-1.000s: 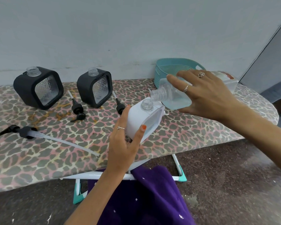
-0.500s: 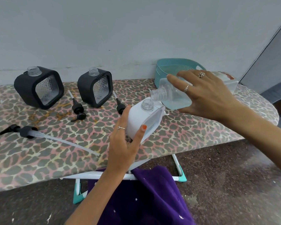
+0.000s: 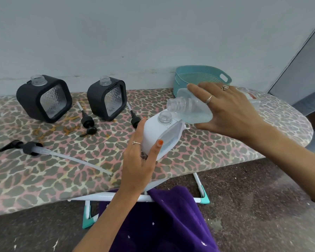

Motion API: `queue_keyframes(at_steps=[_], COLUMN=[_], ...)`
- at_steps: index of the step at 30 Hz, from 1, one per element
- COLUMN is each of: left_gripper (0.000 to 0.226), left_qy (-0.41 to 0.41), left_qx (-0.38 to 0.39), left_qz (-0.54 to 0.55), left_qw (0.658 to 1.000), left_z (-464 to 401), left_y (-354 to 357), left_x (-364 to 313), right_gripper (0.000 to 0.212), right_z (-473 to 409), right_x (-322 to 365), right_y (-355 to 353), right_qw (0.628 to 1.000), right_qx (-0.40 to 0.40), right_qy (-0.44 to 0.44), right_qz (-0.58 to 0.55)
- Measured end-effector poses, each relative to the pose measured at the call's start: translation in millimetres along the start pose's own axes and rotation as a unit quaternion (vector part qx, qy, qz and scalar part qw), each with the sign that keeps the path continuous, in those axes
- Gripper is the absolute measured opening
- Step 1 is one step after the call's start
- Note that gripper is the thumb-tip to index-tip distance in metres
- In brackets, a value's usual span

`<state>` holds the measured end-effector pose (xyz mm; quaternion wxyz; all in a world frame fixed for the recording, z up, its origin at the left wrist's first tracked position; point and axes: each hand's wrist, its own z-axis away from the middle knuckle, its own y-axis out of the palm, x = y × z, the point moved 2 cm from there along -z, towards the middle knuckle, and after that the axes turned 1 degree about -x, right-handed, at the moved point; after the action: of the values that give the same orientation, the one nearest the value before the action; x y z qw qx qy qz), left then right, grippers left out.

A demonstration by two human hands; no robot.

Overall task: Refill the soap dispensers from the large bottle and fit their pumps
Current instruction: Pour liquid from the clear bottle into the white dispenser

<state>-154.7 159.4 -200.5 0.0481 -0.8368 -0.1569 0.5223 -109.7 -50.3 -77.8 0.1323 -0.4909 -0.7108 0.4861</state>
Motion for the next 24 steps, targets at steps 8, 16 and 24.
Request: queue_keyframes(at_steps=[8,16,24], left_gripper=[0.058,0.058,0.055], left_qy=[-0.013,-0.010,-0.023], left_qx=[0.015,0.029,0.011], left_qz=[0.018,0.033,0.035], left_qw=[1.000,0.999,0.999], left_z=[4.0,-6.2,1.3], left_y=[-2.2,3.7,-1.3], left_x=[0.0,-0.4,2.6], right_gripper=[0.081,0.075,0.072], right_z=[17.1,41.4,65.0], right_x=[13.1,-15.3,-40.7], right_y=[9.3,18.8,34.8], right_qw=[0.976,0.875,0.774], right_qx=[-0.043,-0.181,-0.275], right_qy=[0.134,0.317,0.443], right_qz=[-0.163,-0.319,-0.360])
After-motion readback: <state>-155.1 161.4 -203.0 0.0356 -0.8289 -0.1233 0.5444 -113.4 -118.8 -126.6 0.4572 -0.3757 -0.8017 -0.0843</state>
